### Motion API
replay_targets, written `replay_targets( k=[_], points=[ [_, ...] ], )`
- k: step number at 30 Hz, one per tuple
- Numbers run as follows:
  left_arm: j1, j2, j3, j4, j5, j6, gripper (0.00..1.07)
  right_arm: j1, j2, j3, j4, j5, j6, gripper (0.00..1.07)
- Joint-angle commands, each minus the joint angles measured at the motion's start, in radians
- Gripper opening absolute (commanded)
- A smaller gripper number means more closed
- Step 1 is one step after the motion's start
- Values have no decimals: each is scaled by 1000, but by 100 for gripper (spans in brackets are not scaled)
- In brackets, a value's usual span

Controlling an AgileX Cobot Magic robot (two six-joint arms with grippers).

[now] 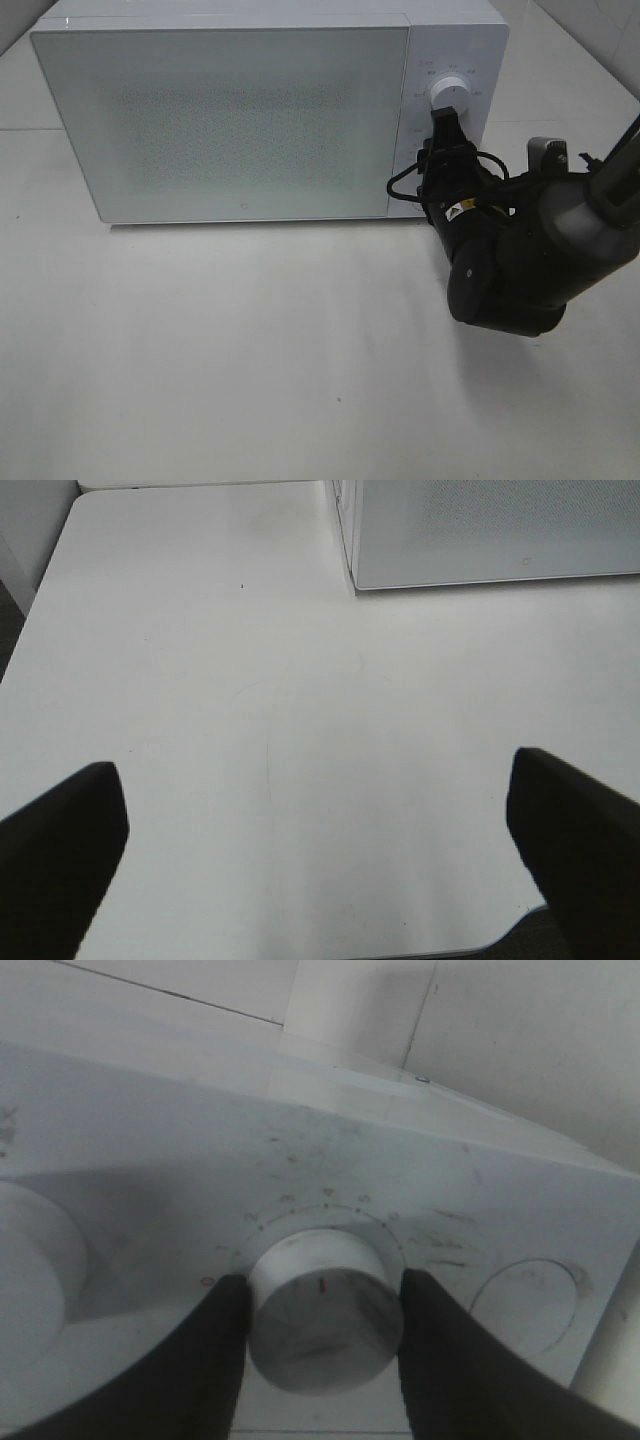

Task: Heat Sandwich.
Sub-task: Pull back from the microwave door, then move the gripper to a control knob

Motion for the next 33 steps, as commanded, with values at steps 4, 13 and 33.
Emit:
replay_targets(
  k=[4,13,33],
  points=[
    [5,-15,2,-2,-13,-3,98,8,-2,-13,-11,-162,236,3],
    [5,-15,2,-2,-13,-3,98,8,-2,-13,15,-162,381,4],
    [5,-15,2,-2,-13,-3,98,8,-2,-13,-39,-170,315,8]
  ],
)
